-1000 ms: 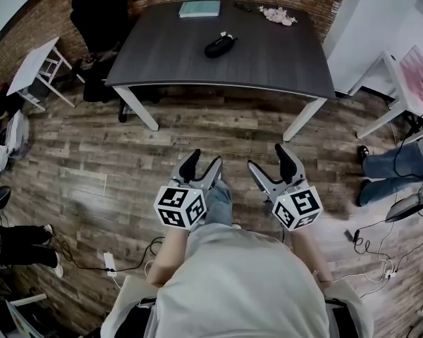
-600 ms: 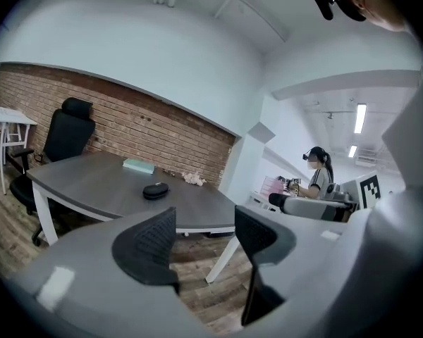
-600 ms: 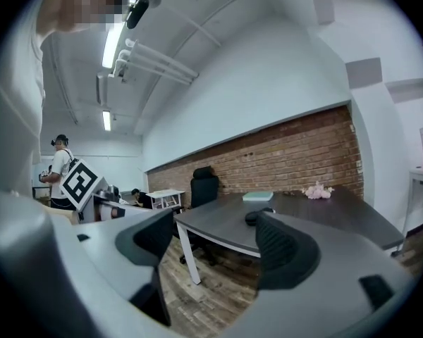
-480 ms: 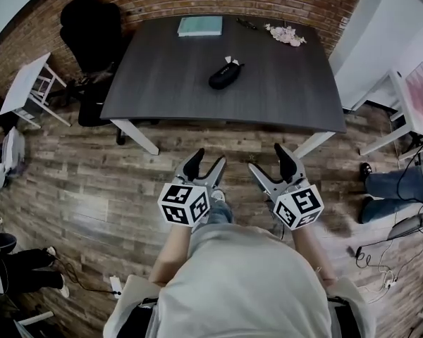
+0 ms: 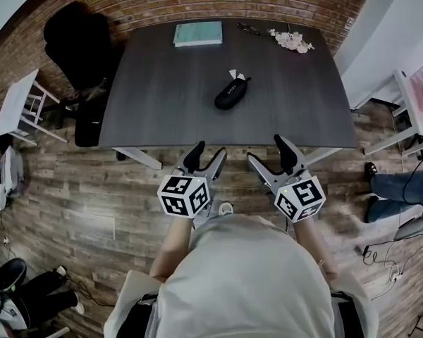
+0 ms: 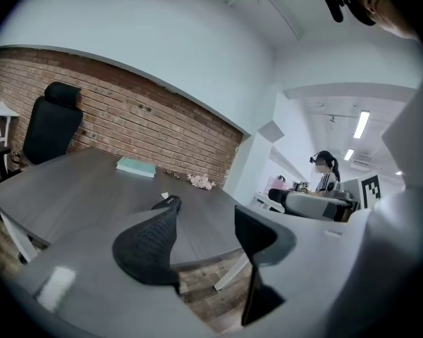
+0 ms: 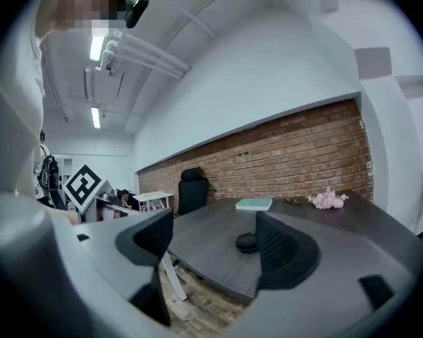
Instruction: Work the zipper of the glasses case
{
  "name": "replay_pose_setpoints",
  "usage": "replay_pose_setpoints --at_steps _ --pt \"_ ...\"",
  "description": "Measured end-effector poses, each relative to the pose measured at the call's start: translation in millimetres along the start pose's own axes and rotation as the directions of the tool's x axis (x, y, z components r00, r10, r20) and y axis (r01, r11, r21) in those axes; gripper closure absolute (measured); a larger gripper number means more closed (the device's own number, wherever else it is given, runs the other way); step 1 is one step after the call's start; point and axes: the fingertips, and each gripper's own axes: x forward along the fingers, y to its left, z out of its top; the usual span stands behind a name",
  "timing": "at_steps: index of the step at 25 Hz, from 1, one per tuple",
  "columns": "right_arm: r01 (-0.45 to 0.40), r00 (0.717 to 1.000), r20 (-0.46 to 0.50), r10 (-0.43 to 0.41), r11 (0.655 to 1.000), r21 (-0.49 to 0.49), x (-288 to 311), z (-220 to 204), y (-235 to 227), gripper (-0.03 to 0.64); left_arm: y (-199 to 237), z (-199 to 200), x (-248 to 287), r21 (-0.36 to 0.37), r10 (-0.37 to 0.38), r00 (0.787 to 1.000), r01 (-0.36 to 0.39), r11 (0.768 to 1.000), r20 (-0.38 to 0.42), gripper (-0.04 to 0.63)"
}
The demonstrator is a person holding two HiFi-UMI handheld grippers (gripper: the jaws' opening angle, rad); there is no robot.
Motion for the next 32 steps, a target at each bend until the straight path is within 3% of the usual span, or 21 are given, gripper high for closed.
replay_pose_setpoints --at_steps 14,20,26,32 --pt "0.069 0.994 -0.091 -0.063 0.996 0.059 48 -22 -36 0.273 71 2 80 -0.064 -0.048 0.993 0.041 0.997 -0.111 0.348" --pt "0.056 0.993 -0.109 -0.049 0.996 0.063 71 -32 -64 0.273 100 10 138 -0.073 -0.070 0.987 0.060 0.996 -0.142 0.348" --pt "0.036 0.994 -0.107 -0.028 0.997 0.075 99 -32 -113 0.273 125 6 203 -0.090 -0.056 0.973 0.036 0.995 -0.225 0.348" --pt "0.015 0.995 -0.101 -0.004 0.995 0.102 133 -27 -159 0.273 139 -8 257 -0.101 -0.125 0.945 0.099 0.990 -0.301 0.337"
